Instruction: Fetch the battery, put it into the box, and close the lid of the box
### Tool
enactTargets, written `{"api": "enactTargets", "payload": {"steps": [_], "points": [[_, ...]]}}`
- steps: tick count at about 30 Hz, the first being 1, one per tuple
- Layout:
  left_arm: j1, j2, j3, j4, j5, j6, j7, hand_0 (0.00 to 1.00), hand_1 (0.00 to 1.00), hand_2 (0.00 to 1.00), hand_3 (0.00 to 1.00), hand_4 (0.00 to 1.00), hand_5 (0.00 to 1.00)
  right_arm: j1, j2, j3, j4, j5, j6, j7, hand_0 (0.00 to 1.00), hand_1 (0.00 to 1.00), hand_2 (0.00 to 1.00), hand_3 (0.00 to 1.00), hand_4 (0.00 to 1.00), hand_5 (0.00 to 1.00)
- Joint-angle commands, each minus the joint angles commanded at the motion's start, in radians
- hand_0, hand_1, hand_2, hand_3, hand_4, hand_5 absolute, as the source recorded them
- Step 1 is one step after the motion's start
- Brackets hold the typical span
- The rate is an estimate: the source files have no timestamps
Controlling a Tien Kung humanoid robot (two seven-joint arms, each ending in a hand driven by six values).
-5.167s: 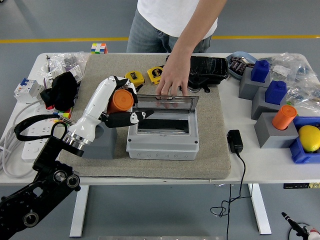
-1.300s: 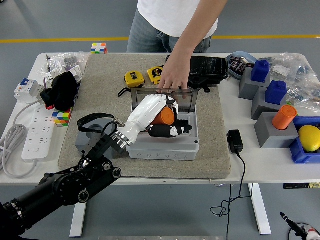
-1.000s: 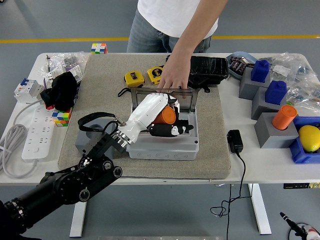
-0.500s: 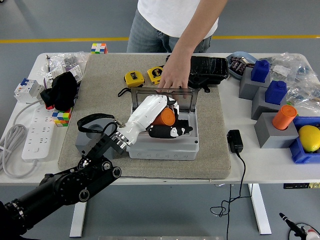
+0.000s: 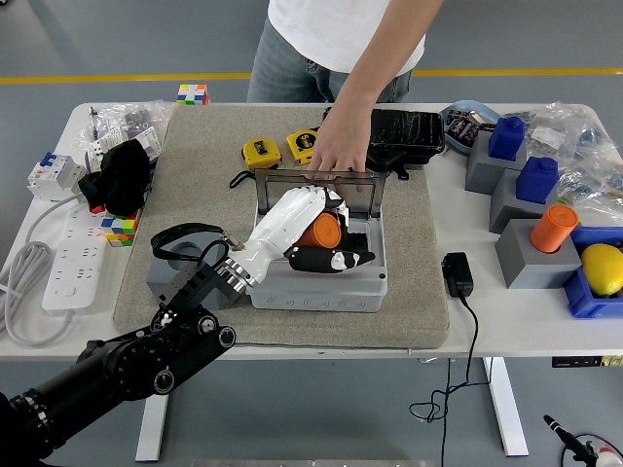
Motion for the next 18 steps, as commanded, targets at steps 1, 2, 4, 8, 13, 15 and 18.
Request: {"api": "enactTargets", "payload": {"steps": [1,2,4,8,13,15,18], "points": [[0.0,0.0,-0.001,0.002,-0.001,0.001,-0.002,0.683,0.572,0.375,0.374,0.943,0.51,0.0,0.0,0.001,0.0,0.0,0.0,0.0,0.943,0.917,0.84,0.822,0.998,0.998],[-0.001,-0.001,-0.002,0.004,-0.002,0.002,-0.004,0.683,0.572,0.375,0.374,0.943,0.51,0.001,0.0,0.002,0.0,-0.001,0.0,0.0,0.943,0.917,0.84,0.822,0.998,0.998],[-0.003,-0.001,-0.003,0.005,0.0,0.004,-0.005,0.961,0.712,0.584,0.535,0.983,0.539,0.002,-0.001,0.004,0.0,-0.002,0.0,0.0,0.943,0.917,0.84,0.822,0.998,0.998],[-0.005,-0.001,-0.007,0.001,0.015,-0.013,0.004,0.961,0.712,0.584,0.535,0.983,0.539,0.004,-0.002,0.011,0.0,-0.007,0.001,-0.001,0.943,0.917,0.84,0.822,0.998,0.998],[-0.003,0.001,-0.013,0.0,0.035,-0.028,0.007,0.998,0.797,0.659,0.616,0.998,0.573,0.006,-0.001,0.004,0.0,0.002,0.001,-0.001,0.943,0.917,0.84,0.821,0.998,0.998],[-0.002,0.003,-0.014,-0.004,0.048,-0.024,0.005,0.998,0.797,0.659,0.616,0.998,0.573,0.006,-0.001,0.006,0.0,0.0,0.001,-0.001,0.943,0.917,0.84,0.821,0.998,0.998],[-0.001,0.004,-0.013,-0.016,0.06,-0.021,0.007,0.998,0.989,0.876,0.822,0.998,0.769,0.006,0.0,0.008,0.0,-0.002,0.001,-0.001,0.942,0.917,0.84,0.822,0.998,0.998]]}}
